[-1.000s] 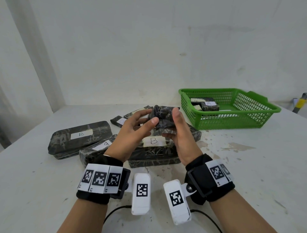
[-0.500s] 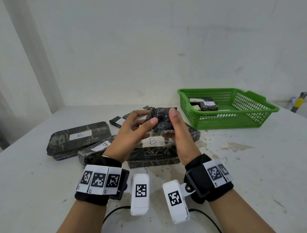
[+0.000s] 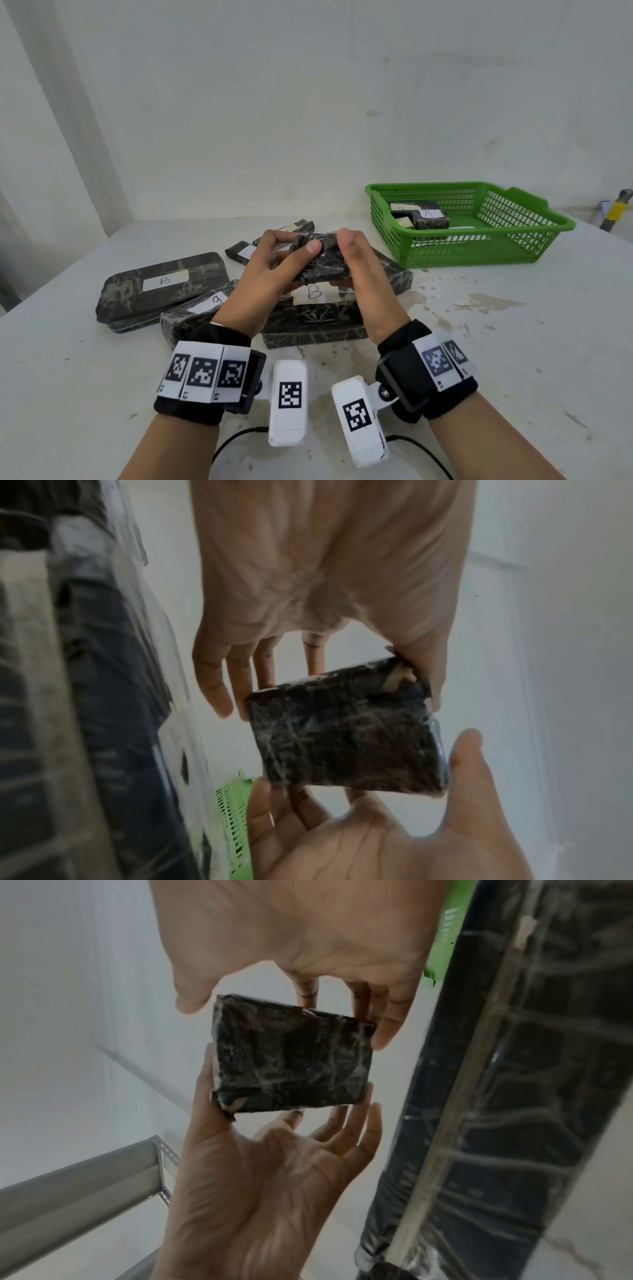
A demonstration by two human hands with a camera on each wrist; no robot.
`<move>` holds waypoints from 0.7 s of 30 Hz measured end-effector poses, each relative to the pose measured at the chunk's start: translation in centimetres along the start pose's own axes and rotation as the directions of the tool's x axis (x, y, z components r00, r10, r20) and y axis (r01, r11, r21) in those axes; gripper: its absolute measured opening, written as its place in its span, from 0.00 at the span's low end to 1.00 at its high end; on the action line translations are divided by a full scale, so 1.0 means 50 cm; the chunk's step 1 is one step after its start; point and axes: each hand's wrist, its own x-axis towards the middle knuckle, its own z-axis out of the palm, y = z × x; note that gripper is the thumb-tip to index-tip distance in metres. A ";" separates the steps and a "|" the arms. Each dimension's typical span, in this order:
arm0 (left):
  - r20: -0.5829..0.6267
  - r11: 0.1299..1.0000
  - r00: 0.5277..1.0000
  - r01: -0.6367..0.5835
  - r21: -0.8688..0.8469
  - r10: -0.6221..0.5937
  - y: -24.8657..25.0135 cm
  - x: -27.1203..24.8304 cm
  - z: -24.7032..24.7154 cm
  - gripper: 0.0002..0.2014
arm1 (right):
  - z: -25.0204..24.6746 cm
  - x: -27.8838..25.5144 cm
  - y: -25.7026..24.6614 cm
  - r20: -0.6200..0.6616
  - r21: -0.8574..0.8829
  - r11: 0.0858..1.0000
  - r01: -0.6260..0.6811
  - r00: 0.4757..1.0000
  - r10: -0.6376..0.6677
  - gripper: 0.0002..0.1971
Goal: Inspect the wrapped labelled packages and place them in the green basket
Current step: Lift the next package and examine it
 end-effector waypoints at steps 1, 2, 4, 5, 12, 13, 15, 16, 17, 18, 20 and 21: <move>0.009 1.000 1.000 -0.004 0.006 0.004 -0.001 0.000 0.000 0.32 | -0.001 0.001 -0.002 -0.011 0.014 1.000 -0.002 1.000 0.002 0.31; 0.026 1.000 1.000 -0.001 0.010 0.001 -0.002 0.000 0.000 0.32 | -0.002 0.002 -0.003 -0.024 0.031 1.000 -0.002 1.000 0.003 0.31; 0.060 1.000 0.998 0.009 0.004 -0.009 -0.004 -0.001 0.001 0.31 | -0.006 0.006 -0.004 -0.039 0.039 0.999 -0.009 0.999 0.011 0.33; 0.062 1.000 0.998 0.008 -0.003 -0.008 -0.004 -0.001 0.001 0.30 | -0.008 0.007 -0.005 -0.038 0.045 0.999 -0.019 0.999 0.021 0.34; -0.016 0.998 0.998 -0.056 -0.004 0.056 0.000 -0.002 0.000 0.28 | -0.010 0.010 0.005 -0.030 0.067 0.991 -0.113 0.993 0.115 0.39; -0.026 0.997 0.997 -0.074 -0.004 0.074 0.002 -0.002 -0.001 0.28 | -0.011 0.012 0.008 -0.027 0.090 0.986 -0.140 0.989 0.143 0.43; -0.045 0.995 0.994 -0.100 -0.023 0.099 0.007 -0.005 -0.003 0.29 | -0.011 0.013 0.006 0.014 0.124 0.970 -0.209 0.978 0.209 0.46; -0.047 0.994 0.993 -0.108 -0.035 0.106 0.008 -0.005 -0.003 0.30 | -0.011 0.013 0.004 0.038 0.124 0.962 -0.244 0.970 0.241 0.45; -0.044 0.993 0.993 -0.110 -0.049 0.108 0.006 -0.003 -0.004 0.31 | -0.010 0.014 0.002 0.053 0.132 0.955 -0.265 0.964 0.260 0.43; -0.037 0.992 0.994 -0.106 -0.070 0.103 0.003 0.000 -0.006 0.33 | -0.010 0.016 0.001 0.050 0.148 0.953 -0.265 0.964 0.260 0.38; -0.007 0.988 0.996 -0.085 -0.129 0.085 0.002 0.002 -0.010 0.36 | -0.014 0.020 0.004 0.013 0.196 0.955 -0.224 0.974 0.226 0.25; 0.015 0.986 0.997 -0.070 -0.153 0.073 0.004 0.002 -0.012 0.37 | -0.016 0.021 0.004 -0.001 0.213 0.955 -0.205 0.978 0.210 0.19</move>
